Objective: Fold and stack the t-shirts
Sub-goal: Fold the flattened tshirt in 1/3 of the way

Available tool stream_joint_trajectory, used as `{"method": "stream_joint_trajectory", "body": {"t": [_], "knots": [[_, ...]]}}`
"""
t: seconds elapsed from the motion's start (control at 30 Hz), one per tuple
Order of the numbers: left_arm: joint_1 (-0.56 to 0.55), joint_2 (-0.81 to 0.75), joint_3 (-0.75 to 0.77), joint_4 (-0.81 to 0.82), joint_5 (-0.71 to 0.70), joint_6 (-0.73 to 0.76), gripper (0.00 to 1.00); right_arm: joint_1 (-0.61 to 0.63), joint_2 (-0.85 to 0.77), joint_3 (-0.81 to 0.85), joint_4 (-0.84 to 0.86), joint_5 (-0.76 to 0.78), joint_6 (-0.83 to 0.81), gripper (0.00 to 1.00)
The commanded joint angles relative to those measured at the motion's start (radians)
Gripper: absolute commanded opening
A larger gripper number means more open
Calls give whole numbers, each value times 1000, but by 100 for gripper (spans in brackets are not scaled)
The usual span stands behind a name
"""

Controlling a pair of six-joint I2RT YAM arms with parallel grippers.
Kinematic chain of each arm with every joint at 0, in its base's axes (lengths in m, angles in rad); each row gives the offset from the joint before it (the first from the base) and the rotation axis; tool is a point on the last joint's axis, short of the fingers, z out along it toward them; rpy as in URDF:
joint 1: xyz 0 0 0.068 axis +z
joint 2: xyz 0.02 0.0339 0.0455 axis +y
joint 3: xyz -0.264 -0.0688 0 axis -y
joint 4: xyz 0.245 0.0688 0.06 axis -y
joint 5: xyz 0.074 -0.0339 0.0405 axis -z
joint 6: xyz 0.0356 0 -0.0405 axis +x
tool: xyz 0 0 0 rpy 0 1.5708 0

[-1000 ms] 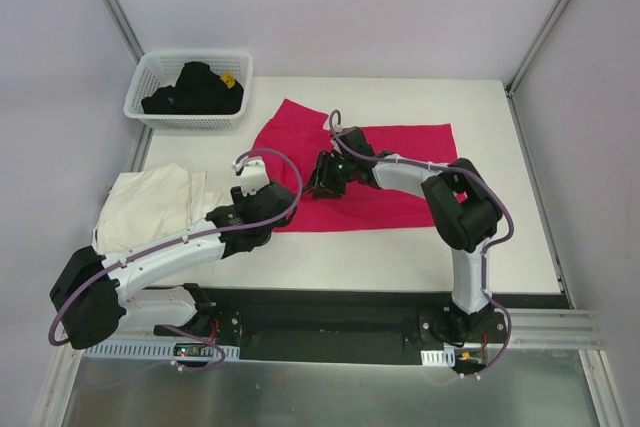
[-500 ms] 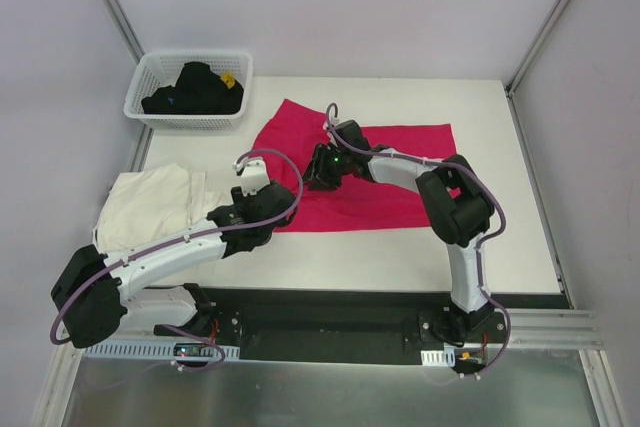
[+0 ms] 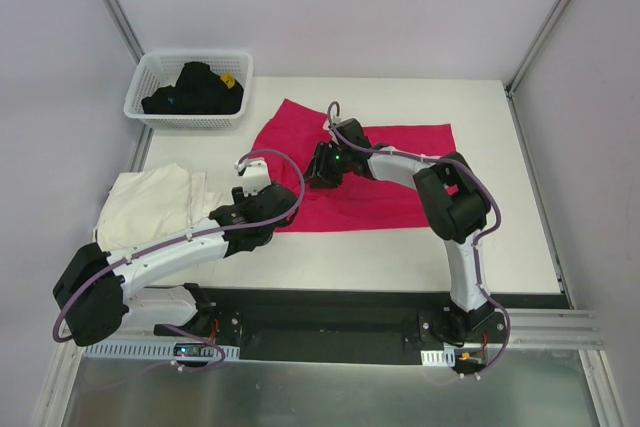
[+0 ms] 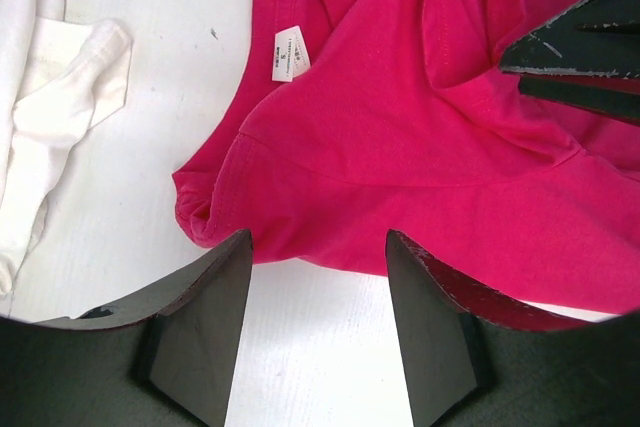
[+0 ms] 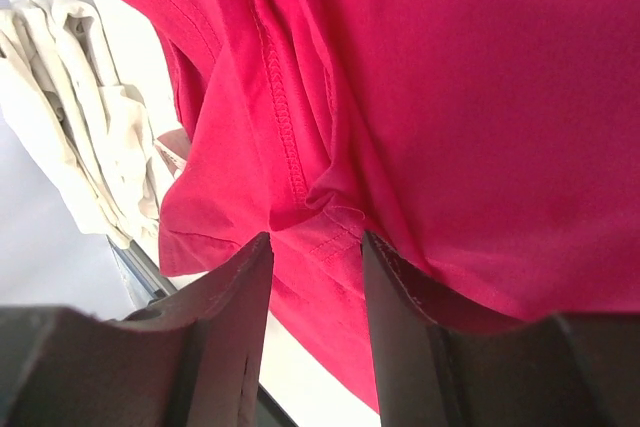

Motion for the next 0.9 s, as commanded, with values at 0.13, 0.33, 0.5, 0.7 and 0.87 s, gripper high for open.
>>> {"method": "stream_joint_trajectory", "body": {"t": [0.13, 0.33, 0.5, 0.7, 0.87], "knots": [[-13, -5, 2, -5, -30, 7, 55, -10, 21, 50, 11, 7, 12, 43], [-13, 0, -3, -5, -33, 4, 55, -10, 40, 58, 11, 9, 17, 43], [-13, 10, 0, -3, -35, 7, 55, -11, 50, 62, 11, 12, 19, 43], [-11, 30, 6, 1, -36, 12, 55, -13, 55, 66, 11, 14, 22, 34], [-13, 32, 5, 6, -36, 16, 55, -16, 61, 62, 11, 27, 20, 32]]}}
